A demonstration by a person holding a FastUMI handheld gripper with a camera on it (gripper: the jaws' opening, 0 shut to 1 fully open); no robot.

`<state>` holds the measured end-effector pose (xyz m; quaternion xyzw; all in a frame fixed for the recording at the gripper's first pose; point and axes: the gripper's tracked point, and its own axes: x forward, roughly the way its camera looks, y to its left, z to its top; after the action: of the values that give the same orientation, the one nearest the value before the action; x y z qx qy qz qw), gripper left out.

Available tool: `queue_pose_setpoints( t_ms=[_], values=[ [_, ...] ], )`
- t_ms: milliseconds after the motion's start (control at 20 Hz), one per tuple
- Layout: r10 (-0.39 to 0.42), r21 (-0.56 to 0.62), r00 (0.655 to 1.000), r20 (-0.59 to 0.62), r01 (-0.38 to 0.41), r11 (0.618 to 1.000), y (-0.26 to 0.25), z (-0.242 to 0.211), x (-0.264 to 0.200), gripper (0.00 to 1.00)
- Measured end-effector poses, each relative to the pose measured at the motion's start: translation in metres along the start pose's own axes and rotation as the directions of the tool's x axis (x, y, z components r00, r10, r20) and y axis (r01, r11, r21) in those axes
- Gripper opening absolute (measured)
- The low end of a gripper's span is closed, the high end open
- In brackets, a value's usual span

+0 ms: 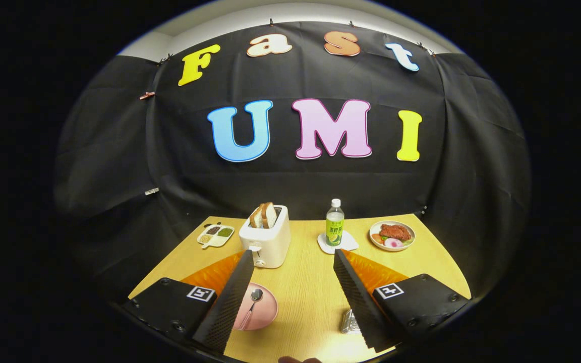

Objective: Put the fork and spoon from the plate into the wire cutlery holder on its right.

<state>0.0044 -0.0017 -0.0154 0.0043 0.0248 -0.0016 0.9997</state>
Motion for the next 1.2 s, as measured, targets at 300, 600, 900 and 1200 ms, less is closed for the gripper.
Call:
queue_pose_setpoints(
  t_ms=[300,600,900,1200],
  values=[
    [0.041,0.014,0.992,-0.122,-0.039,0.999,0.02,-0.038,0.018,0.99],
    [0.104,-0.027,0.942,-0.318,-0.118,0.993,0.055,-0.101,0.039,0.99],
    [0.128,0.019,0.827,-0.548,-0.14,0.99,0.082,-0.176,0.061,0.99],
    [0.115,-0.027,0.749,-0.652,-0.175,0.984,0.096,-0.231,0.073,0.99]
  ],
)
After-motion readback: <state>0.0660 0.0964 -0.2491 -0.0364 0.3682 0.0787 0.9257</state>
